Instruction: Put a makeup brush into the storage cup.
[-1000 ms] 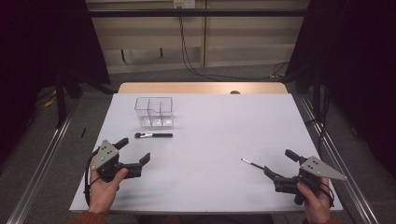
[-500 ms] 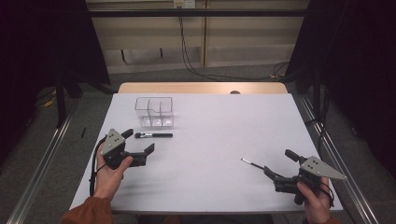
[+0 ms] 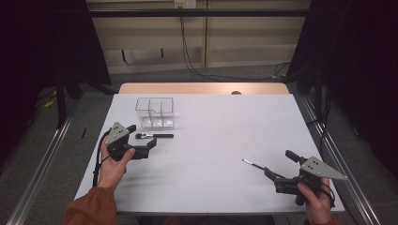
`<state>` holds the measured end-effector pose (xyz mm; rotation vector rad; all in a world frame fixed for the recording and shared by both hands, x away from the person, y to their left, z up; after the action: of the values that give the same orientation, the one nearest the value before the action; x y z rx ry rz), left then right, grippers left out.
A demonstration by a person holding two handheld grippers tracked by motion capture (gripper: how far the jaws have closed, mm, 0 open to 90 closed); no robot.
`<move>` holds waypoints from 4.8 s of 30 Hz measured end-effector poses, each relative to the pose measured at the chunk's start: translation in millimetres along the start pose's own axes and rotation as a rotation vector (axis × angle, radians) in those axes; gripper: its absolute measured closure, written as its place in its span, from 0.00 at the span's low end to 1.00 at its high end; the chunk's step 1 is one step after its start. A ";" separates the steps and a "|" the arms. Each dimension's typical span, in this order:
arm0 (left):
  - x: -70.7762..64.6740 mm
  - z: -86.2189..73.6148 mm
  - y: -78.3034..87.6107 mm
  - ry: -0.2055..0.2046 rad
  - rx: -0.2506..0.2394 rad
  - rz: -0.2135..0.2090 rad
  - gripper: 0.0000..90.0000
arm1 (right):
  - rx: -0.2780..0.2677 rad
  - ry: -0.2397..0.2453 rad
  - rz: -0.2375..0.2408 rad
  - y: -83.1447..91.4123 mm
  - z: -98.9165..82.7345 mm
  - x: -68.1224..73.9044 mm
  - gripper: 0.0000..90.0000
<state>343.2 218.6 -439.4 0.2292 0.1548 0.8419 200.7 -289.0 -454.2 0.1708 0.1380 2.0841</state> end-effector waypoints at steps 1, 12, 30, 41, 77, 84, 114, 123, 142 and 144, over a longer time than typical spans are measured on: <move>0.5 2.4 -1.2 0.000 -0.007 0.003 0.02 | -0.001 0.001 -0.001 0.0 0.0 0.0 0.00; 9.0 3.3 -11.3 -0.026 0.151 -0.068 0.03 | 0.003 0.000 0.007 0.2 -0.2 0.7 0.00; 19.0 6.6 -35.7 -0.138 0.392 -0.173 0.05 | 0.014 0.006 0.024 -1.3 -0.9 2.3 0.00; 23.3 8.5 -44.9 -0.192 0.548 -0.152 0.06 | 0.017 0.005 0.030 -1.9 -0.9 2.5 0.00; 23.6 23.2 -88.9 -0.404 0.837 -0.336 0.09 | 0.020 -0.001 0.024 -1.4 -1.8 0.3 0.00; 29.7 20.7 -98.0 -0.416 0.876 -0.339 0.13 | 0.018 -0.003 0.027 -1.7 -2.1 -0.1 0.00; 40.0 12.8 -118.9 -0.403 0.960 -0.342 0.37 | 0.016 -0.004 0.033 -0.6 -1.9 0.6 0.00; 41.8 12.1 -124.0 -0.375 0.981 -0.380 0.43 | 0.016 -0.004 0.034 -0.5 -1.8 0.7 0.00; 43.7 17.2 -127.8 -0.383 1.032 -0.412 0.72 | 0.013 -0.007 0.035 1.2 -1.8 1.6 0.00; 43.5 17.0 -127.8 -0.382 1.032 -0.410 0.74 | 0.015 -0.004 0.036 1.5 -1.9 1.5 0.00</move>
<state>467.5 166.7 -458.4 1.2728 0.2568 0.2317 198.3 -288.5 -455.8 0.1872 0.1494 2.1186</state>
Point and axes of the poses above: each handheld gripper's, and its own axes: y roughly backward along the jaws, z roughly out of its top, x roughly to its left, the point moved 1 cm from there along -y, roughly forward along the jaws, and after that the axes turned 6 degrees about -x, right-handed, at the moved point
